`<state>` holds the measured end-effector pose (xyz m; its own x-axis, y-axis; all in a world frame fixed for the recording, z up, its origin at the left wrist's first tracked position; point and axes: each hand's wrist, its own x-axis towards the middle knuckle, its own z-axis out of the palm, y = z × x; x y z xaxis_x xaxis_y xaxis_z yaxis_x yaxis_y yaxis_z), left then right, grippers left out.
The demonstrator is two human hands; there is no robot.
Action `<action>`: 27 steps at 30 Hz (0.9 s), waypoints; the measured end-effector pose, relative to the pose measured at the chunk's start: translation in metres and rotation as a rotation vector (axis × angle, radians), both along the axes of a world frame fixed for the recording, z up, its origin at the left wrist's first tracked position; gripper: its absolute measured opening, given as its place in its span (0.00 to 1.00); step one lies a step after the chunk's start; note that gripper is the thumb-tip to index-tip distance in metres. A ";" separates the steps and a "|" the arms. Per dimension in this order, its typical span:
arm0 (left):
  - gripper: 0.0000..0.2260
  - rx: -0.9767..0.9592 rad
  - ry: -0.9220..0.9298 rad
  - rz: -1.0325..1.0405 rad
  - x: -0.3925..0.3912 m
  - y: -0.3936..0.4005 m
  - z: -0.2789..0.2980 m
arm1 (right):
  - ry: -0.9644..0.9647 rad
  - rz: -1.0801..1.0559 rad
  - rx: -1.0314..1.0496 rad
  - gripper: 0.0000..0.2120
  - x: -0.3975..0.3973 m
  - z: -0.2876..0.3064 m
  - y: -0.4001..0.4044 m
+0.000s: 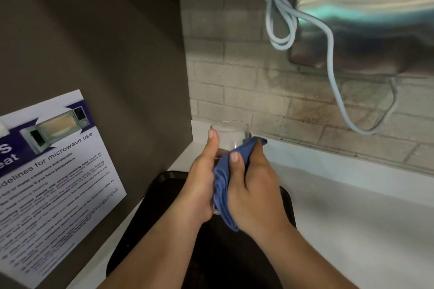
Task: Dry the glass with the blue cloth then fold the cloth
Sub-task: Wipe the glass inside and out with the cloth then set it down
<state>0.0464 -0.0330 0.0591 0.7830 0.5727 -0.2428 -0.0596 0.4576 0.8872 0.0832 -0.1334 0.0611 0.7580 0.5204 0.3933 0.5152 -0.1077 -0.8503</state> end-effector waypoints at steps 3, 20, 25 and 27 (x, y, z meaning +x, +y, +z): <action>0.29 -0.007 0.015 -0.005 0.003 -0.004 -0.002 | 0.073 -0.063 -0.018 0.12 0.024 0.020 0.012; 0.28 0.796 -0.087 0.293 0.006 0.004 -0.017 | 1.379 0.168 0.160 0.23 0.033 -0.031 0.024; 0.31 0.757 0.009 0.369 -0.002 0.033 -0.044 | 1.464 0.108 0.079 0.22 0.035 -0.060 0.007; 0.27 0.693 0.050 0.402 -0.011 0.049 -0.062 | 1.528 0.147 0.131 0.25 0.043 -0.068 -0.011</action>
